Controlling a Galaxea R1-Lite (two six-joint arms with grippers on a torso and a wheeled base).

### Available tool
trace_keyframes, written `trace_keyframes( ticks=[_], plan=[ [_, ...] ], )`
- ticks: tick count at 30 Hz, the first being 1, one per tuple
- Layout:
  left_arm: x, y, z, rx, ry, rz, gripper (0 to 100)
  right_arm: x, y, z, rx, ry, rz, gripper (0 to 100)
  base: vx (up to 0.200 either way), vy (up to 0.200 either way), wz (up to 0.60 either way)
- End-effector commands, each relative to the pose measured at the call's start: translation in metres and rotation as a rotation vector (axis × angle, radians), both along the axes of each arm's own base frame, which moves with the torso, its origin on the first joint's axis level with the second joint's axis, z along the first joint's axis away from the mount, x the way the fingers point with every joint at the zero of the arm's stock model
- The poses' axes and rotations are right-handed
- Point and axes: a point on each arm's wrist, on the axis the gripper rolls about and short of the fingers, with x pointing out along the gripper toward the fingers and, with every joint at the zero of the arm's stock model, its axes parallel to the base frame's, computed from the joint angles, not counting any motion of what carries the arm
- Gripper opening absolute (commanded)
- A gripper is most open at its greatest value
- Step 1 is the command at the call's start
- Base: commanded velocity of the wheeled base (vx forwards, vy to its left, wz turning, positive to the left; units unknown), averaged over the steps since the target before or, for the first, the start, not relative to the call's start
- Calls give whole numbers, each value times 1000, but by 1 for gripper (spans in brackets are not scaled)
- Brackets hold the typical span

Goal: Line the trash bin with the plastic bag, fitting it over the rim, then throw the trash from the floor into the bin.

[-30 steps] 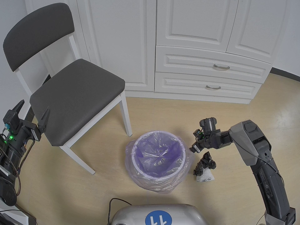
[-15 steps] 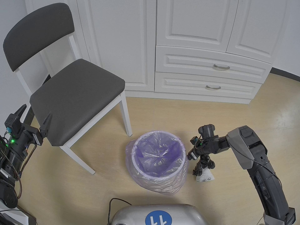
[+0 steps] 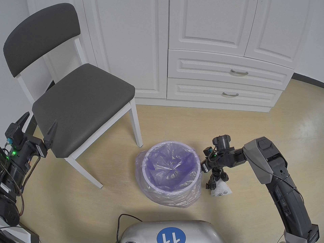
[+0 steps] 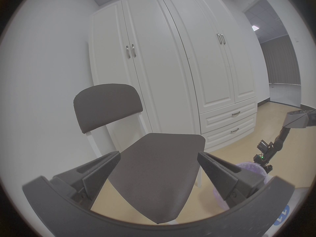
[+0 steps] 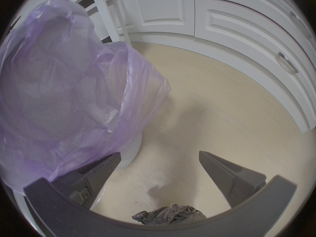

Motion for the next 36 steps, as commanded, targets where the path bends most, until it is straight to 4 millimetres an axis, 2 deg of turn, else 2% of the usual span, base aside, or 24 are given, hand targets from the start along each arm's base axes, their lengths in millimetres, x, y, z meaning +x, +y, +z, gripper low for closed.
trace_keyframes(
  ticks=[1,7,10,14,21,24,31,36],
  plan=[
    [-1,0,-1,0,1,0,100,1,0,1,-3,-6,-4,100,0,0,0],
    [-3,0,-1,0,-2,1,100,3,-6,7,-7,-23,-12,100,0,0,0],
    [-5,0,1,0,-9,1,100,5,-7,16,-2,-41,-14,100,0,0,0],
    [-5,0,1,1,-14,1,100,10,-7,39,12,-102,-16,100,0,0,0],
    [-6,0,3,7,-25,1,100,7,-12,62,-10,-170,-1,100,0,0,0],
    [-6,0,4,10,-28,2,100,2,-18,64,-80,-179,10,100,0,0,0],
    [-8,0,5,13,-35,2,100,-1,-35,48,-289,-205,84,100,0,0,0],
    [-9,0,5,13,-38,2,100,-7,-37,42,-310,-195,132,100,0,0,0]
  ],
)
